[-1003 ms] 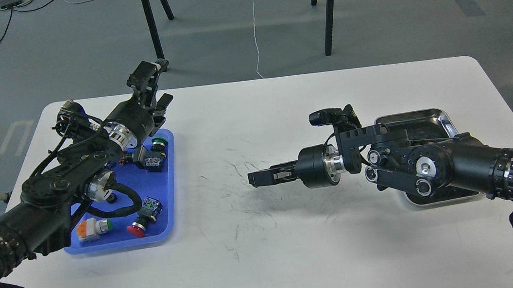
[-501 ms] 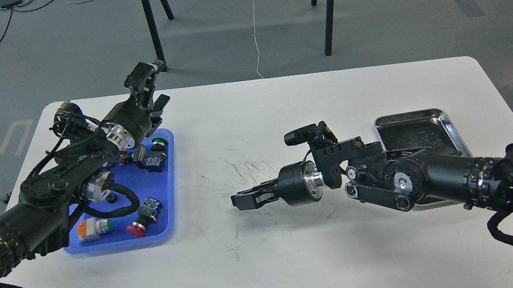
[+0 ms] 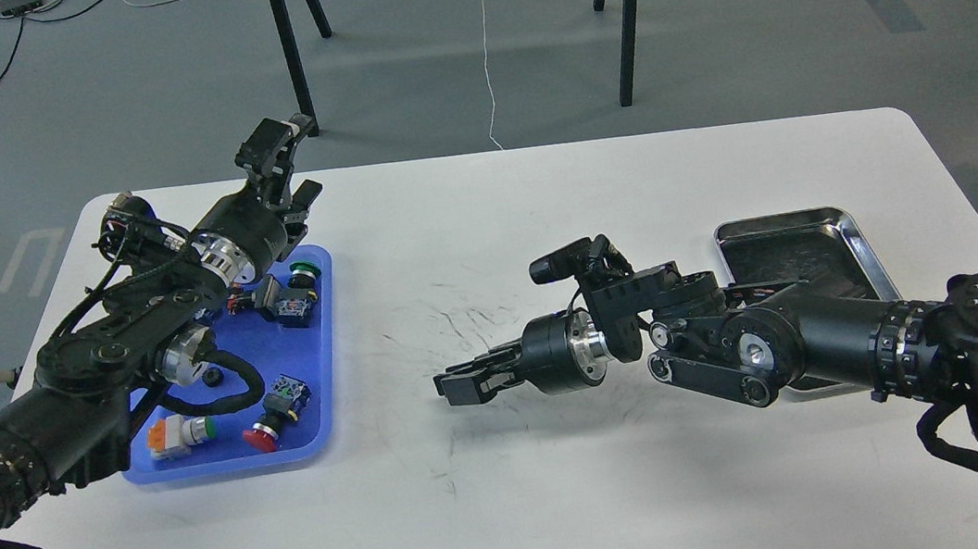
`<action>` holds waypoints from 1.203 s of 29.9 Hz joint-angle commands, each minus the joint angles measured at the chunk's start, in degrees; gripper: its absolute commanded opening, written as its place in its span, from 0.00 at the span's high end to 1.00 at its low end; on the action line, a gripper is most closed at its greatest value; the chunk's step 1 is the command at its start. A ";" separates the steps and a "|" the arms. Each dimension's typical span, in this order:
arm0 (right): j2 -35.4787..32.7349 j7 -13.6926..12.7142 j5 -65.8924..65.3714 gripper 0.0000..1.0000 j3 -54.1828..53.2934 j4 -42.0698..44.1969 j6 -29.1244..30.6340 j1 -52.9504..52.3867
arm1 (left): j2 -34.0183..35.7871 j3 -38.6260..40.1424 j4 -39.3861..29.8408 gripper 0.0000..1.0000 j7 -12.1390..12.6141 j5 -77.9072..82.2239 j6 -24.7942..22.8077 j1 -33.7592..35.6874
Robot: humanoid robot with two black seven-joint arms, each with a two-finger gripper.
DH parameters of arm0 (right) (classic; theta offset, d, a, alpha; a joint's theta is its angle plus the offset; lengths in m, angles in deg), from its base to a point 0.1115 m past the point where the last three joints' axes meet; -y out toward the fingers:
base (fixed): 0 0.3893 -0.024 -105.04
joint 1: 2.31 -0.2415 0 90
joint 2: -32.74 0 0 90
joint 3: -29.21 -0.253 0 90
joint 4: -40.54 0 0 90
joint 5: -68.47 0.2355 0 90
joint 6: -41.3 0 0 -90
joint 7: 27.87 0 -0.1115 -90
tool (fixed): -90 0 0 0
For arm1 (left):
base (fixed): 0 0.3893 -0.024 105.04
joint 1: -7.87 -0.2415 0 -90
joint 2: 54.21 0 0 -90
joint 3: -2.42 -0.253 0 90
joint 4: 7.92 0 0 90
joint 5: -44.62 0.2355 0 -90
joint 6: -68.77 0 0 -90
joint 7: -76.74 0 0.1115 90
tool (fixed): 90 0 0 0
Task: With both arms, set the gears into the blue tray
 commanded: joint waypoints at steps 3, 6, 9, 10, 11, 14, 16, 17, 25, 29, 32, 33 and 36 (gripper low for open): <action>0.01 0.00 0.09 0.91 0.02 1.70 -0.72 0.67 | -0.16 0.02 -0.05 0.00 0.00 -0.09 0.00 0.00; 0.01 0.00 0.09 0.88 0.02 1.97 -0.72 1.02 | -0.16 -0.07 -0.05 0.00 0.00 -0.09 0.00 -0.09; 0.01 0.00 0.09 0.83 -0.07 2.14 -0.72 1.37 | 0.02 -0.07 -0.05 0.00 0.00 -0.09 0.00 -0.09; 0.01 0.00 0.09 0.82 -0.07 2.14 -0.81 1.37 | 0.02 -0.07 -0.05 0.00 0.00 -0.09 0.00 -0.09; 0.01 0.00 0.09 0.82 -0.16 2.23 -0.81 1.46 | 0.02 -0.07 -0.05 0.00 0.00 -0.09 0.00 -0.09; 0.01 0.00 0.09 0.79 -0.25 2.67 -1.16 1.90 | 0.02 -0.07 -0.05 0.00 0.00 -0.09 0.00 -0.09; 0.01 0.00 0.17 0.70 -0.68 2.76 -1.16 2.08 | -0.16 -0.07 -0.05 0.00 0.00 -0.09 0.00 -0.09; 0.01 0.00 0.44 0.64 -1.03 2.76 -1.25 2.16 | -0.16 -0.07 -0.05 0.00 0.00 0.00 0.00 -0.09; 0.01 0.00 2.55 0.27 -2.79 3.90 -1.51 2.34 | -0.16 -0.07 -0.05 0.00 0.00 0.70 0.00 -0.09; 0.01 0.00 2.98 0.08 -3.76 5.21 -1.78 2.25 | 0.02 -0.07 -0.05 0.00 0.00 0.70 0.00 -0.17; 0.01 0.00 4.65 0.04 -7.27 9.07 -3.09 2.43 | 0.11 -0.07 -0.05 0.00 0.00 0.79 0.00 -0.35; 0.01 0.00 5.27 0.04 -8.84 10.57 -3.88 2.69 | 0.11 -0.07 -0.05 0.00 0.00 0.79 0.00 -0.35; 0.01 0.00 9.91 0.04 -16.47 16.36 -8.26 2.95 | 0.11 -0.15 -0.05 0.00 0.00 1.40 0.00 -0.35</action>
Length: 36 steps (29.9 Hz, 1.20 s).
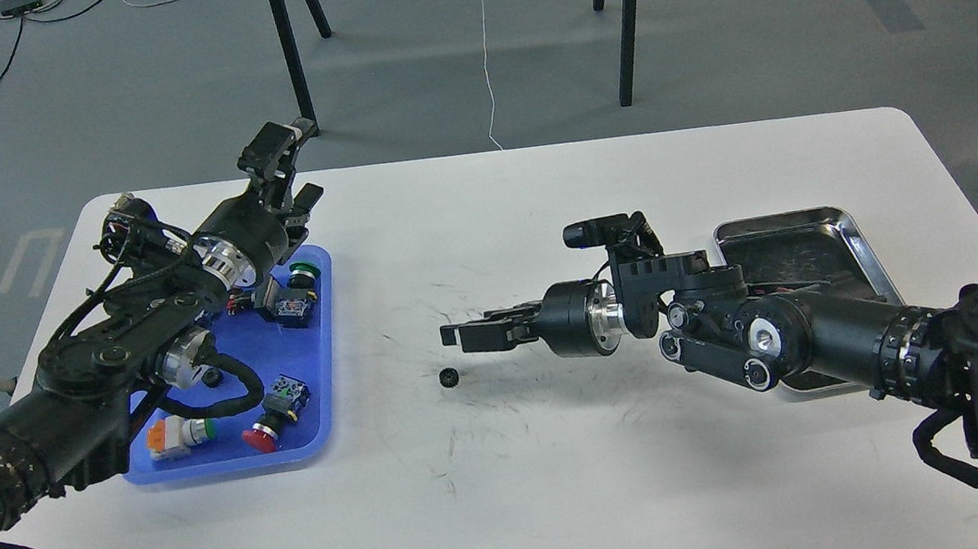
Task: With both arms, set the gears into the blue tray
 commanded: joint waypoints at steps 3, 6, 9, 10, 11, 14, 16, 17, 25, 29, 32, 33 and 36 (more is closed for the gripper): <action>-0.01 0.00 15.44 0.04 -16.01 7.62 -9.05 -0.19 | -0.43 -0.09 0.00 0.00 0.00 4.37 0.09 0.17; -0.01 0.00 25.12 0.05 -19.11 7.80 -11.96 -2.30 | -0.52 -0.09 0.00 0.00 0.00 8.32 0.35 0.26; -0.01 0.00 31.72 0.04 -19.81 7.54 -12.41 -3.80 | -0.69 0.00 -0.17 0.00 0.00 12.45 0.52 0.43; -0.01 0.00 34.01 0.04 -19.90 7.10 -12.14 -4.15 | -0.95 -0.08 -0.26 0.00 0.00 13.86 0.53 0.43; -0.09 0.00 36.55 0.04 -20.16 6.49 -11.79 -4.50 | -1.56 -0.09 -0.26 0.00 0.00 15.70 0.61 0.61; -3.42 0.00 42.45 0.04 -20.34 4.30 -10.56 -5.29 | -3.24 -0.17 -0.26 0.00 0.00 21.85 0.61 1.22; -5.62 0.00 44.83 0.03 -20.34 1.75 -10.38 -5.21 | -3.42 -0.09 -0.26 0.00 0.00 26.07 0.61 1.57; -7.20 0.00 45.10 0.03 -20.34 -0.26 -10.30 -4.86 | -3.42 -0.17 -0.35 0.00 0.00 27.57 0.61 1.92; -20.91 0.00 45.19 0.02 -21.22 -13.11 -4.85 -0.03 | -3.59 -0.35 -0.70 0.00 0.00 36.10 0.70 2.80; -24.26 0.00 47.99 0.02 -24.20 -13.64 -3.36 3.22 | -4.91 -0.35 -0.79 0.00 0.00 43.04 2.01 2.80; -26.54 0.00 49.85 0.02 -26.66 -13.64 -2.48 5.95 | -5.70 -0.35 -0.88 0.00 0.00 48.40 2.46 2.80; -27.33 0.00 50.20 0.02 -27.54 -13.64 -2.21 6.91 | -5.88 -0.35 -0.88 0.00 0.00 50.07 2.72 2.80; -28.66 0.00 50.73 0.02 -29.57 -13.64 -0.98 9.81 | -6.67 -0.96 -0.79 0.00 0.00 55.60 5.08 2.89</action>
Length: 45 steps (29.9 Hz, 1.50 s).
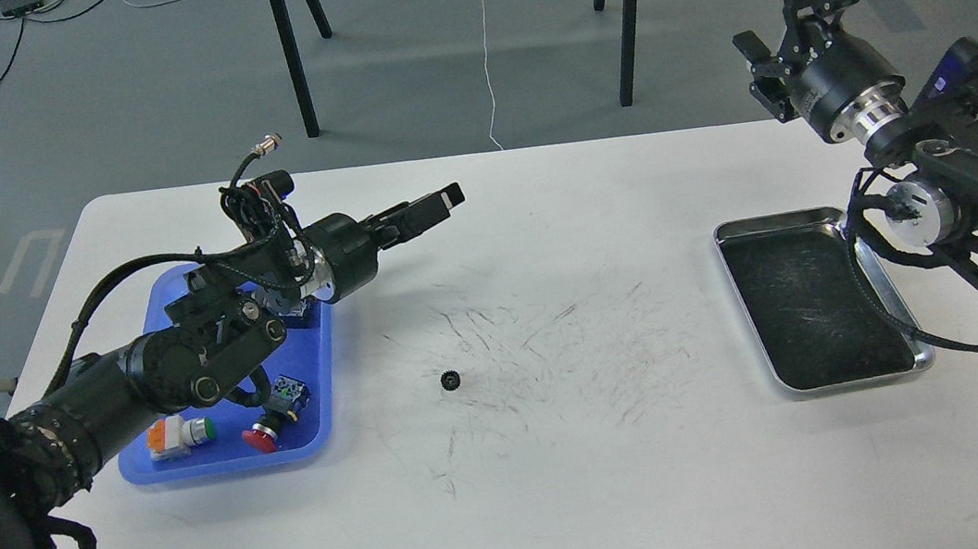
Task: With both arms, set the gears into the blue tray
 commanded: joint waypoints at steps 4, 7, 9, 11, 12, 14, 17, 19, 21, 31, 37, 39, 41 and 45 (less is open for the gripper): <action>-2.65 0.00 1.31 0.02 -3.78 0.08 1.54 4.74 | -0.93 -7.32 0.01 0.00 0.00 11.22 6.87 0.45; -3.70 0.00 2.63 0.02 -3.96 0.17 2.77 5.09 | -0.93 -11.99 0.01 0.00 0.00 13.34 9.34 0.98; -4.49 0.00 4.03 0.02 -3.96 0.26 3.83 5.44 | -1.01 -14.01 0.01 0.00 0.00 14.57 10.57 1.06; -5.11 0.00 4.39 0.02 -3.96 0.26 3.83 5.62 | -0.93 -14.90 0.01 0.00 0.00 16.24 11.19 1.06; -5.37 0.00 4.39 0.02 -3.96 0.34 3.92 5.62 | -0.93 -15.16 -0.08 0.00 0.00 17.55 11.54 0.98; -5.81 0.00 4.39 0.02 -3.96 0.61 4.09 5.71 | -0.93 -15.78 -0.17 0.00 0.00 20.89 12.68 0.80; -5.99 0.00 4.39 0.02 -3.96 0.78 4.27 5.71 | -0.75 -16.22 -0.17 0.00 0.00 26.16 14.09 0.89; -5.99 0.00 4.39 0.02 -3.79 0.78 4.36 5.62 | -0.58 -16.22 -0.69 0.00 0.00 29.06 14.18 0.89; -6.08 0.00 4.39 0.02 -3.44 0.96 4.44 5.71 | -0.23 -16.31 -2.10 0.00 0.00 30.92 14.18 1.06; -5.90 0.00 4.30 0.02 -3.08 0.96 4.36 5.62 | 1.62 -20.09 -6.40 0.00 0.00 31.28 14.35 0.98; -5.82 0.00 4.31 0.02 -3.00 0.96 4.01 7.47 | 3.20 -20.44 -7.55 0.01 0.00 31.36 14.35 0.89; -5.73 0.00 4.30 0.02 -2.82 0.96 4.09 7.55 | 3.64 -20.35 -8.25 0.01 0.00 31.19 14.09 0.89; -5.55 0.00 4.30 0.02 -2.47 0.96 4.09 7.64 | 4.26 -20.26 -9.57 0.02 0.00 30.93 13.92 0.89; -5.29 0.00 4.30 0.02 -1.15 0.08 3.92 7.64 | 4.52 -20.09 -9.84 0.05 0.00 30.92 13.91 0.54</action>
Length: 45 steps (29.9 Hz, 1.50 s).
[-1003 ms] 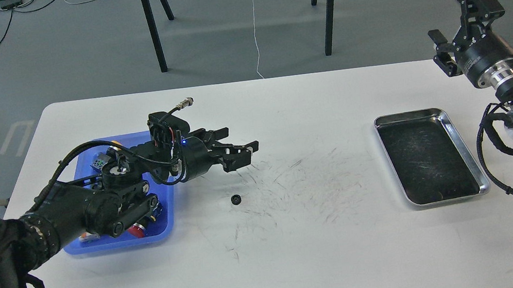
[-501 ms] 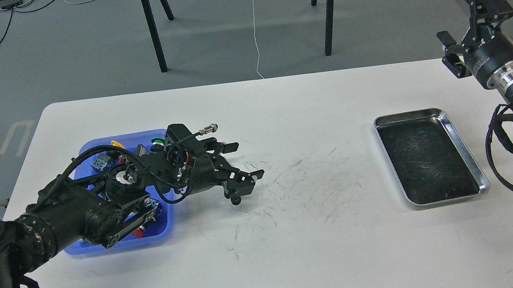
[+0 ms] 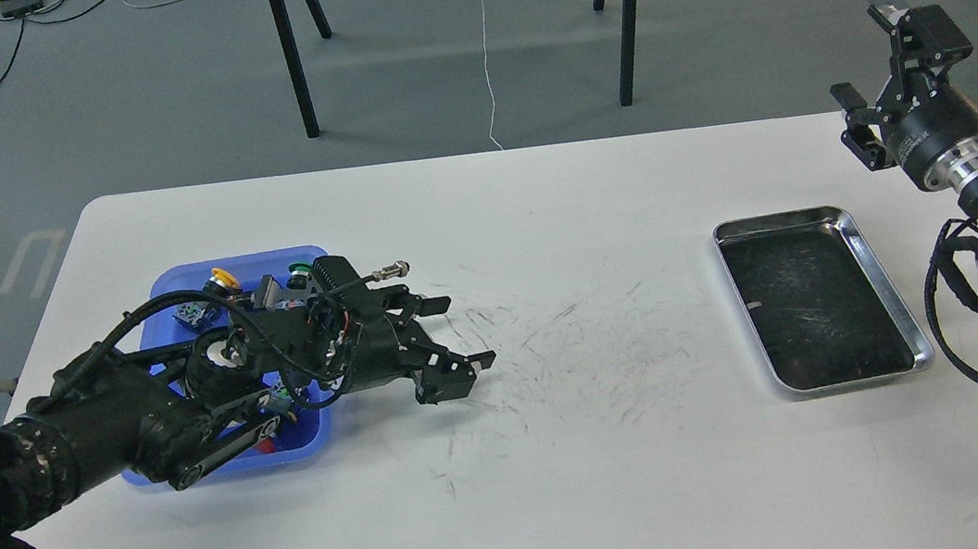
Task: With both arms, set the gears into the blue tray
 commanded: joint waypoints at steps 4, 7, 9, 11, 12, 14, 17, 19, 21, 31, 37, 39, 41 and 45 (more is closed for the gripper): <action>0.07 0.00 -0.01 0.02 1.53 -0.56 -0.13 0.75 | 0.39 0.41 -1.14 0.09 -0.02 -0.05 0.01 -2.01; -0.37 0.00 -0.01 0.02 1.71 -0.56 0.39 0.84 | 0.39 0.23 -1.41 0.09 -0.02 -0.05 0.01 -2.28; -0.55 0.00 -0.01 0.02 1.71 -0.73 0.66 0.93 | 0.56 0.14 -1.50 0.09 -0.02 0.04 0.01 -2.54; -0.55 0.00 -0.01 0.02 1.88 -0.73 1.36 0.93 | 0.74 -0.03 -1.50 0.10 -0.02 0.22 0.01 -2.54; -0.55 0.00 -0.01 0.02 2.06 -0.73 1.62 0.93 | 0.82 -0.03 -1.50 0.10 -0.02 0.22 0.01 -2.54; -0.55 0.00 -0.01 0.02 2.50 -0.73 1.80 0.84 | 0.91 -0.12 -2.02 0.10 -0.02 0.22 -0.08 -2.54; -0.46 0.00 -0.10 0.02 2.85 -0.38 1.80 0.75 | 0.91 -0.21 -2.29 0.15 -0.02 0.31 0.01 -2.54; -0.46 0.00 -0.10 0.02 2.94 -0.56 1.80 0.66 | 1.00 -0.21 -2.29 0.18 -0.02 0.39 0.01 -2.54; -0.46 0.00 -0.10 0.02 2.94 -0.47 1.80 0.66 | 1.00 -0.30 -2.29 0.20 -0.02 0.74 0.01 -2.45; 0.07 0.00 -0.19 0.02 3.03 -0.03 1.80 0.84 | 1.00 -4.86 -1.94 0.41 -0.02 1.54 0.01 -2.10; 0.24 0.00 -0.19 0.02 3.03 0.06 1.71 0.93 | 1.26 -5.13 -1.23 0.48 -0.02 2.50 0.01 -1.58; 0.24 0.00 -0.19 0.02 3.03 0.15 1.71 0.93 | 1.26 -5.66 -0.97 0.48 -0.02 3.03 0.01 -1.22; 0.33 0.00 -0.27 0.02 3.03 0.15 1.71 0.93 | 1.27 -6.01 -0.10 0.50 -0.02 3.38 0.01 -0.96; 0.33 0.00 -0.27 0.02 3.03 0.15 1.54 1.10 | 1.26 -7.15 1.49 0.59 -0.02 4.96 0.09 -0.78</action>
